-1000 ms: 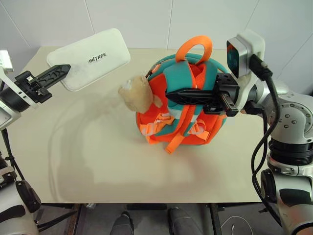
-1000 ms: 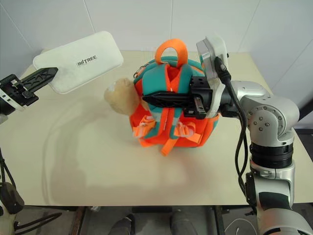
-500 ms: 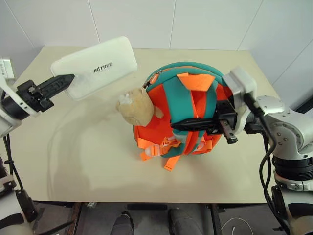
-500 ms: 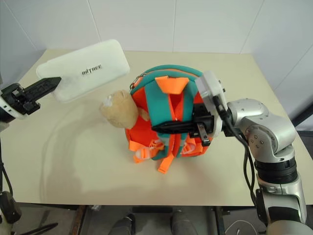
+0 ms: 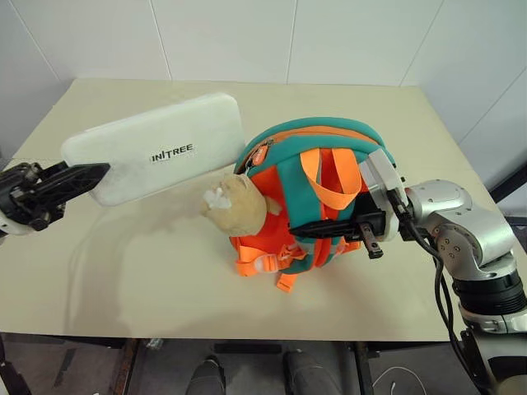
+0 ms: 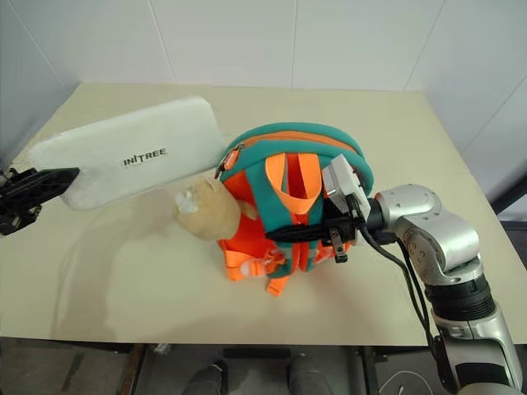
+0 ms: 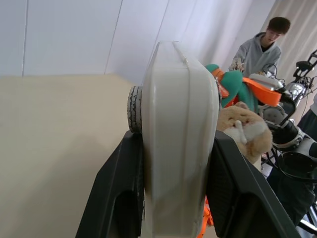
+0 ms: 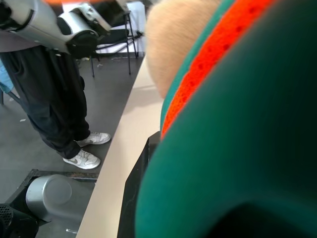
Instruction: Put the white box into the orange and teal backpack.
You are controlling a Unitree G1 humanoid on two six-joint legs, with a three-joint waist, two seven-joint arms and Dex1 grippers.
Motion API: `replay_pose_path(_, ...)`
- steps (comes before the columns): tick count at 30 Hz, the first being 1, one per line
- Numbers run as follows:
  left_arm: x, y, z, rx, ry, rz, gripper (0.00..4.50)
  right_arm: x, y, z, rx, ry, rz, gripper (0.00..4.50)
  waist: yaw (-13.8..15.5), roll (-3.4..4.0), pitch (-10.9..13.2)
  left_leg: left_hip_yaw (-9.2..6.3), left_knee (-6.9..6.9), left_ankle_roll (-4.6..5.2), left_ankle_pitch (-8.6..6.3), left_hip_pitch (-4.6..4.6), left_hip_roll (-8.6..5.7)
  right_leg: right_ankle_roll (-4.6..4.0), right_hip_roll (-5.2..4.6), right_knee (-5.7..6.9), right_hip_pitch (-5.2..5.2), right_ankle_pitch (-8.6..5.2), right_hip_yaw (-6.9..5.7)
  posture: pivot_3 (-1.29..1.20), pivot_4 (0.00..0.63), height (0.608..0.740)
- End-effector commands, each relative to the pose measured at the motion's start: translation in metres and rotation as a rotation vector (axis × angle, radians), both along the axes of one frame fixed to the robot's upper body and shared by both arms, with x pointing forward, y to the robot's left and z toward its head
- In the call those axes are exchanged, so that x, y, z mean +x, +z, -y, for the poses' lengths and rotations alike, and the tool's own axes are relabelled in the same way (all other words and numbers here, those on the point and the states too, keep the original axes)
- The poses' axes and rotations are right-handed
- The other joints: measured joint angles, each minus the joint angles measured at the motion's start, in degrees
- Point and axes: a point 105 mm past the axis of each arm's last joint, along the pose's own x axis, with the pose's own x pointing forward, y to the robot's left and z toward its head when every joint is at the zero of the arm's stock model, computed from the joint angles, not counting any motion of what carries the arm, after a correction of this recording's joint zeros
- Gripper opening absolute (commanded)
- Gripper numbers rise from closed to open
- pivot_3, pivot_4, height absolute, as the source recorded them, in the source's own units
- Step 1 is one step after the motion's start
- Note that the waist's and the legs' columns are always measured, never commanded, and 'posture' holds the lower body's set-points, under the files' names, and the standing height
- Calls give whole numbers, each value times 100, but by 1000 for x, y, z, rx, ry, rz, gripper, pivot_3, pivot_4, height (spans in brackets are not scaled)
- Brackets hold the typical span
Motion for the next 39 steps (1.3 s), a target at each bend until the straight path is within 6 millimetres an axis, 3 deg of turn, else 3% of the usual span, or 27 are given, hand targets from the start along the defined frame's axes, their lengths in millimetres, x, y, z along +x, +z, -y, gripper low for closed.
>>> replay_pose_path(1, -21, 17, 2, 47, -23, 115, 1297, 1, 1, 3, -6, 0, 16, 0, -4, 0, 0, 0, 0, 0, 0, 1, 0, 0, 0, 0, 0, 0, 0, 0, 150, 740)
replay_pose_path(4, -26, 23, 1, 39, -21, 152, 1297, 3, 1, 2, -6, 2, 9, 0, -1, 0, 0, 0, 1, 0, 0, 1, 0, 0, 0, 2, 0, 0, 0, 0, 150, 740)
replay_pose_path(12, -27, 17, 6, 110, -43, 117, 1297, 10, 2, -2, -11, 16, 8, 0, -11, -1, 0, 1, 1, 0, 0, 4, 0, -1, 0, 4, 1, 0, 0, 0, 150, 740)
replay_pose_path(22, -21, -2, 12, 290, -85, 28, 1297, 9, -1, -2, -13, 28, 4, 0, -18, 0, 0, 2, -3, 0, 0, 6, 1, -4, 1, 2, 0, -2, 0, 0, 150, 740)
replay_pose_path(29, -5, -13, 17, 508, -105, 6, 1297, 11, -2, -2, -15, 23, 7, 0, -14, 0, 0, 4, -2, 0, 0, 7, 1, -6, 2, 4, 1, -3, 0, 0, 150, 740)
replay_pose_path(39, 47, 4, 58, 654, -62, 64, 1297, 13, -1, -7, -8, 23, 16, 0, 4, 0, 0, 3, 4, 0, 0, 8, 2, -4, 7, 10, 4, -2, 1, 0, 150, 740)
